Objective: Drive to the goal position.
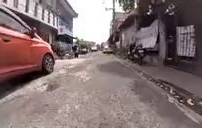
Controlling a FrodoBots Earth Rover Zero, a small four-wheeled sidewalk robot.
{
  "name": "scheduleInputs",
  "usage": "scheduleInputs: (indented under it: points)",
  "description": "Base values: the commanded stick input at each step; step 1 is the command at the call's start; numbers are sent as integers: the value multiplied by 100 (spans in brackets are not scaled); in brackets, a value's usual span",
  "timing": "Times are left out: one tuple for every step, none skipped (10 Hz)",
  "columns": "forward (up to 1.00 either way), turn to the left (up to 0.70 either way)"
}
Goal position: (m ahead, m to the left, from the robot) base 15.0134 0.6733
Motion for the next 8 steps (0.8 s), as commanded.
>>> scheduleInputs:
  points:
    - [50, 0]
    - [50, 0]
    - [50, 0]
    - [50, 0]
    - [50, 0]
    - [50, 0]
    - [50, 0]
    - [50, 0]
